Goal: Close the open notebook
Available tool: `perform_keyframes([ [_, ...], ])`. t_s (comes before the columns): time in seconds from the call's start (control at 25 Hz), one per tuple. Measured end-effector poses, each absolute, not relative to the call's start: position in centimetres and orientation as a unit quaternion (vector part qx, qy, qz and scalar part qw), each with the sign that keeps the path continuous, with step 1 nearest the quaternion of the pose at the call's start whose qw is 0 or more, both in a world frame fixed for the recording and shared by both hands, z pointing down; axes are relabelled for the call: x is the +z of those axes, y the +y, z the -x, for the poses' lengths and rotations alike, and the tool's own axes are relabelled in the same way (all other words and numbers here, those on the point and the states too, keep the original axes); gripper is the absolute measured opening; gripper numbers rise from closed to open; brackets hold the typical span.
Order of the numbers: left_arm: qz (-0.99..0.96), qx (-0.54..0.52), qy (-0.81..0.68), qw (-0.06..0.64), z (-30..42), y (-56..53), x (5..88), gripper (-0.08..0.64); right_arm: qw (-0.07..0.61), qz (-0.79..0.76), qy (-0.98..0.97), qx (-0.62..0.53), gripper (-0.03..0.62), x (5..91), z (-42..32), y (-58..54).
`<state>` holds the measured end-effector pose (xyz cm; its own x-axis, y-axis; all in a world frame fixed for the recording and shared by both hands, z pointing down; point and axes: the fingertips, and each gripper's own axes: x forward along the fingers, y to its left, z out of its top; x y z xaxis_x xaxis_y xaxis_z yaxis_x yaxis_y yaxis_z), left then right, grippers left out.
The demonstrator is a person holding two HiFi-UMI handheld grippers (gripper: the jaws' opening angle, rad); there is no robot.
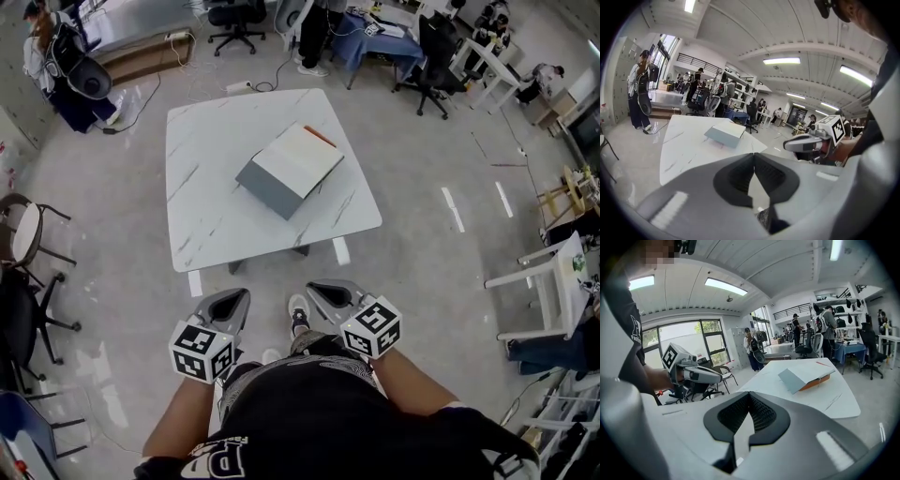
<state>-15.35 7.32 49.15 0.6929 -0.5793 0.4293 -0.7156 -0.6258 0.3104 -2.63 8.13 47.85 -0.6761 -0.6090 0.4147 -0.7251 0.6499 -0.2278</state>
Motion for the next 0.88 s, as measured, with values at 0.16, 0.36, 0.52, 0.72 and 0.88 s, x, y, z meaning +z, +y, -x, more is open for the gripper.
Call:
perform_keyframes([
  [0.16, -0.883, 0.145, -0.381, 0.233, 15.2, 5.2, 48.6, 0.058, 0.147, -0.362, -0.901, 0.19, 0.0, 47.7, 2.2, 5.8],
  [0.36, -0.877, 0.145, -0.396, 0.23, 14.0, 1.5, 48.3, 0.058, 0.148, -0.353, -0.905, 0.184, 0.0, 47.7, 0.8, 2.2],
  [0.52, -0.873, 0.147, -0.404, 0.229, 12.3, -0.8, 48.1, 0.058, 0.151, -0.345, -0.909, 0.181, 0.0, 47.7, -0.7, -0.7],
  [0.72, -0.86, 0.149, -0.426, 0.238, 11.1, -4.0, 48.4, 0.058, 0.156, -0.325, -0.915, 0.181, 0.0, 47.9, -2.4, -4.8],
  [0.88, -0.847, 0.151, -0.449, 0.241, 10.6, -5.8, 48.7, 0.058, 0.164, -0.306, -0.921, 0.175, 0.0, 48.5, -3.2, -7.5],
])
